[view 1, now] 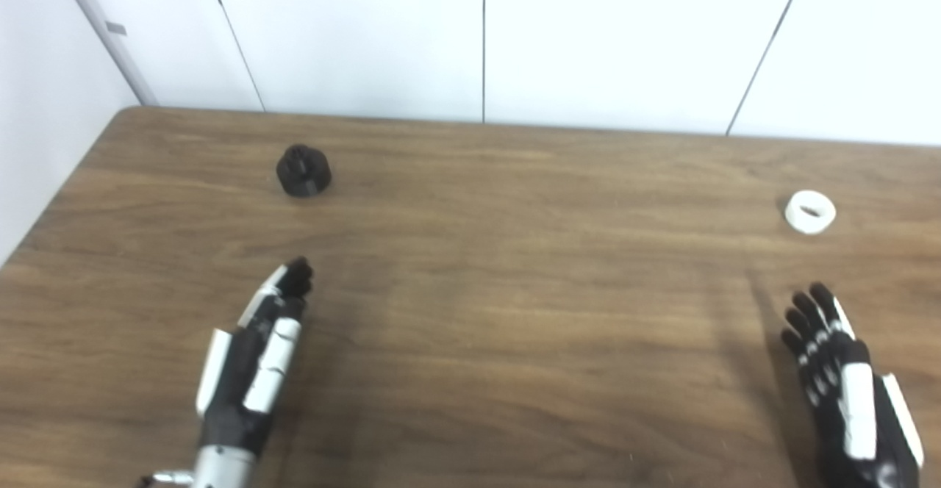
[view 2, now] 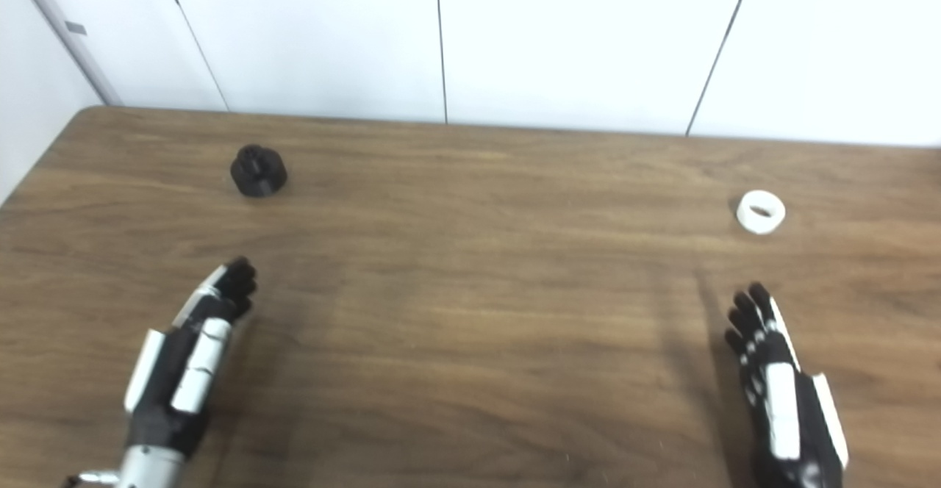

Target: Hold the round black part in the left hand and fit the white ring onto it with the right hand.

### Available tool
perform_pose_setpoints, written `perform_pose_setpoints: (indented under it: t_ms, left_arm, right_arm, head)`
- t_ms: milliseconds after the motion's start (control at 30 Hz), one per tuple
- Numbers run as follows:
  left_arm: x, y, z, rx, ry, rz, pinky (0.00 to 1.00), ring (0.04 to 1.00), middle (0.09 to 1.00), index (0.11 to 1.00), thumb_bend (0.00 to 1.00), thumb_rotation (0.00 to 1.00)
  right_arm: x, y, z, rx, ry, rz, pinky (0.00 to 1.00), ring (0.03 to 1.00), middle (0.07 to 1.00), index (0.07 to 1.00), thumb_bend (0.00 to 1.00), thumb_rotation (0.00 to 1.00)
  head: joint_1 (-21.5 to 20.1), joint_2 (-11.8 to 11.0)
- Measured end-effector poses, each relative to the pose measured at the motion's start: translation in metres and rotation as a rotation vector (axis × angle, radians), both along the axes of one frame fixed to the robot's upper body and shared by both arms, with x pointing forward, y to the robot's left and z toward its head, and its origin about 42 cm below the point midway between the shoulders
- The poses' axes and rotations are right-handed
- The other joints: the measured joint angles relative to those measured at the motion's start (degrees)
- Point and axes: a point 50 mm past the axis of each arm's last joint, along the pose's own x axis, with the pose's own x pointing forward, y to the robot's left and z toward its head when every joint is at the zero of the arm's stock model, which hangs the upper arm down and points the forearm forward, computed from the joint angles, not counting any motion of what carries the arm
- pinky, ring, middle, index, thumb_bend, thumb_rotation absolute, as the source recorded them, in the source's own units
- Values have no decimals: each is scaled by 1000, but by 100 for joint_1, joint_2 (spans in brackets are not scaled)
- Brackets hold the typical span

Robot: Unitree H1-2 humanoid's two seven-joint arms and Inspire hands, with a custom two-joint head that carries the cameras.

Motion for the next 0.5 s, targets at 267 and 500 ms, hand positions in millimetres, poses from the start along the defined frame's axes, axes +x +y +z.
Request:
perform_pose_setpoints:
  t_ms: [267, 500]
  left_arm:
    - [0, -3, -8, 28, 0, -2, 954, 945, 932, 937, 588, 813]
    - [0, -4, -13, 45, -4, 1, 974, 952, 938, 927, 623, 779]
  right_arm:
    - [1, -1, -2, -13, -9, 8, 1000, 994, 978, 1000, 505, 1000]
    - [6, -3, -7, -19, -27, 6, 1000, 1000, 985, 1000, 503, 1000]
  head:
    - [194, -360]
    - [431, -580]
